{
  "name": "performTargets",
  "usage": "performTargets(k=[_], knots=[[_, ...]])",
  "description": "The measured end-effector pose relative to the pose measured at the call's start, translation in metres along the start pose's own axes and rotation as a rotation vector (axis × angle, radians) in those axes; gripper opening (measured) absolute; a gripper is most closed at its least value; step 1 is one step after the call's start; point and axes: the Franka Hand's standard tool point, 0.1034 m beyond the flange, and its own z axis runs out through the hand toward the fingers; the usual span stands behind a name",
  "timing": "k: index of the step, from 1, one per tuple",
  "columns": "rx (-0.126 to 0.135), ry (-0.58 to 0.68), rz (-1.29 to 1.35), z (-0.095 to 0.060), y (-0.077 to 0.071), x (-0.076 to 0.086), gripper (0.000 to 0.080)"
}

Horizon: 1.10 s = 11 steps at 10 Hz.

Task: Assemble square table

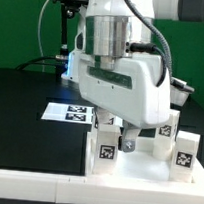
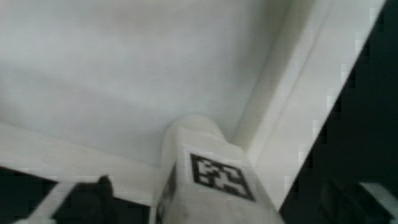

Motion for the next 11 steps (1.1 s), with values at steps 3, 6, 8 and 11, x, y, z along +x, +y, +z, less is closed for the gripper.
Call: performTargets(k=[3, 6, 8, 11], knots=[[-0.004, 0.007, -0.214, -0.0006, 0.0001, 0.0018, 0.0647], [-0.041, 0.011, -0.771, -0.0035, 0.0015, 0.0026, 0.0649], [-0.04, 0.022, -0.818, -0.0033, 0.003, 0.0048, 0.0561], [-0.039, 0.024, -0.737, -0.0029, 0.004, 0.0058, 0.0285]])
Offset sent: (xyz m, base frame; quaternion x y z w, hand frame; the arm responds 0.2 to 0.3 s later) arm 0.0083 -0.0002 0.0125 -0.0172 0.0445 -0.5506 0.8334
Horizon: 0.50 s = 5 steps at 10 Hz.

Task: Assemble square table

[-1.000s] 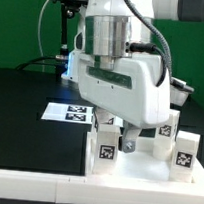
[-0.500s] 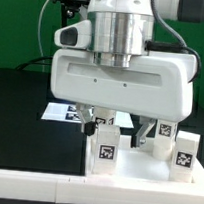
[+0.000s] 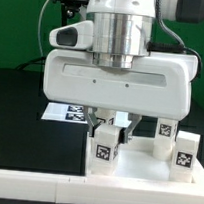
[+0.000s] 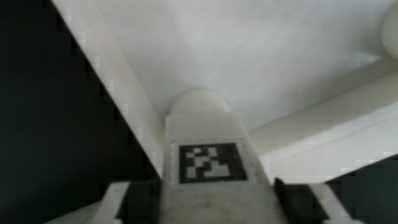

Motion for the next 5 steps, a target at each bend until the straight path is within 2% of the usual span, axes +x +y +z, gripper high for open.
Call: performTargets(k=[2, 4, 5], knots=[[-0.001, 0.002, 0.2, -0.0001, -0.0002, 0.0001, 0.0285], [-0.03, -0.002, 0.537, -0.0002, -0.0033, -0.0008, 0.0285], [-0.032, -0.007, 0.702, 0.0, -0.0033, 0.0004, 0.0285]])
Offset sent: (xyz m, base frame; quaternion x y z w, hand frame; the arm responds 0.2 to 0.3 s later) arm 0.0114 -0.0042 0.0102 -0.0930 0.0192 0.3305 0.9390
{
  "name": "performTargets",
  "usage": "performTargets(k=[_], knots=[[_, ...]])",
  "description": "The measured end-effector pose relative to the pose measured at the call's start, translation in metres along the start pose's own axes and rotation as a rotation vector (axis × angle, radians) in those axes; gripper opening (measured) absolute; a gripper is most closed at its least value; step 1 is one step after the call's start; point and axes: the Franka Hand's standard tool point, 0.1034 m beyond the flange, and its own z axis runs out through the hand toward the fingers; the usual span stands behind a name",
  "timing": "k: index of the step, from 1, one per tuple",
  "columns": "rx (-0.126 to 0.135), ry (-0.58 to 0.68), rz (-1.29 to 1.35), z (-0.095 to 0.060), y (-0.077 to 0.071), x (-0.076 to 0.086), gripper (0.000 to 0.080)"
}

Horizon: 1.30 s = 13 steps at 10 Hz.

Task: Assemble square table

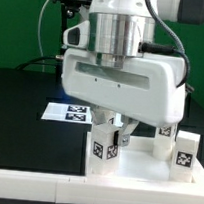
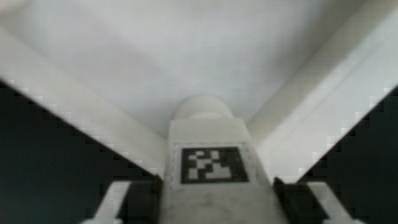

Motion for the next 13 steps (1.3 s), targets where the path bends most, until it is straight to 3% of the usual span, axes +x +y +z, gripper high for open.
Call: performTargets(k=[2, 6, 7, 8, 9, 10, 12, 13], knots=[[0.022, -0.023, 0.492, 0.001, -0.004, -0.003, 0.0285], [0.026, -0.016, 0.78, 0.002, -0.003, -0.003, 0.0285], [0.026, -0.015, 0.814, 0.002, -0.003, -0.001, 0.0314], [0.026, -0.015, 0.802, 0.002, -0.003, -0.002, 0.0449], [0.032, -0.015, 0.79, 0.0, -0.004, -0.002, 0.0449], [0.051, -0.021, 0.772, -0.01, -0.007, -0.002, 0.0599], [0.081, -0.036, 0.735, -0.035, -0.011, 0.001, 0.0634], [0.08, -0.037, 0.724, -0.037, -0.011, 0.002, 0.0647]])
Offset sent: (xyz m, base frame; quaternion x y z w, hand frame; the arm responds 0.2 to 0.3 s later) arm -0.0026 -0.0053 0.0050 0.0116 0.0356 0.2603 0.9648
